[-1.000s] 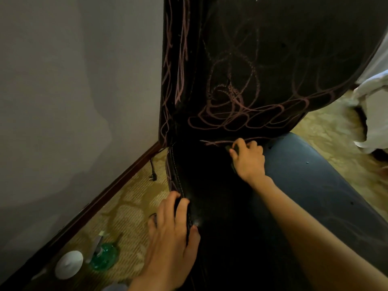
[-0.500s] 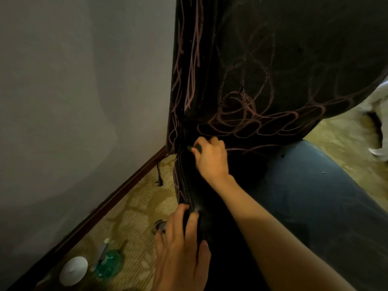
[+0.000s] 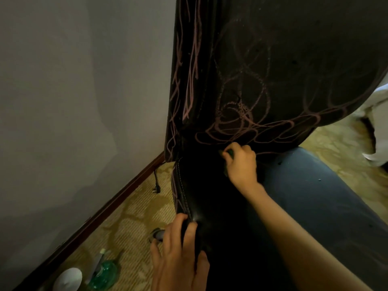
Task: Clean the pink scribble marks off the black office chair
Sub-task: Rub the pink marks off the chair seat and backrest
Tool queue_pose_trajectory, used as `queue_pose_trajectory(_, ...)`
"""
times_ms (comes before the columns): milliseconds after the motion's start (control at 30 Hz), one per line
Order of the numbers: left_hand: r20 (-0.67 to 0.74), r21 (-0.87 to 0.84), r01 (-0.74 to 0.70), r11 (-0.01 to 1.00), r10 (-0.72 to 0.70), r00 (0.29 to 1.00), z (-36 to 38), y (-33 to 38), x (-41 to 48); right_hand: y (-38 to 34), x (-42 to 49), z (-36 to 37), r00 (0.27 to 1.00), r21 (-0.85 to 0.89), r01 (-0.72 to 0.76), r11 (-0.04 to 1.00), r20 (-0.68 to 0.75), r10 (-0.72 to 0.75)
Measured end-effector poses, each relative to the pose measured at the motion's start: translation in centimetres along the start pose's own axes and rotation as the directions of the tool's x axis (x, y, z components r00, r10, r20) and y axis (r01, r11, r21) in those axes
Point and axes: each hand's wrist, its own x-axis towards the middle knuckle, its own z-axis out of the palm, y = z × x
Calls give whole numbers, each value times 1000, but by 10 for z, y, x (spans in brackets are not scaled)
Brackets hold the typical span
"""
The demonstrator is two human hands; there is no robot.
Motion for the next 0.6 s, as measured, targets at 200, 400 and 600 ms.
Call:
queue_pose_trajectory(200,22,106,29,994,-31,999,0,2,3,-68,-54,26,913,6,404,915,64,-403)
queue_pose_trajectory(400,25,75,-13,997,11,1000,2,-3,2,1,-4,16,984,-67,173,983,48,-170)
queue_pose_trajectory(600,63,149,-31,988,22,998,3,-6,4,56,38,1,996,-166,-84,983,2,86)
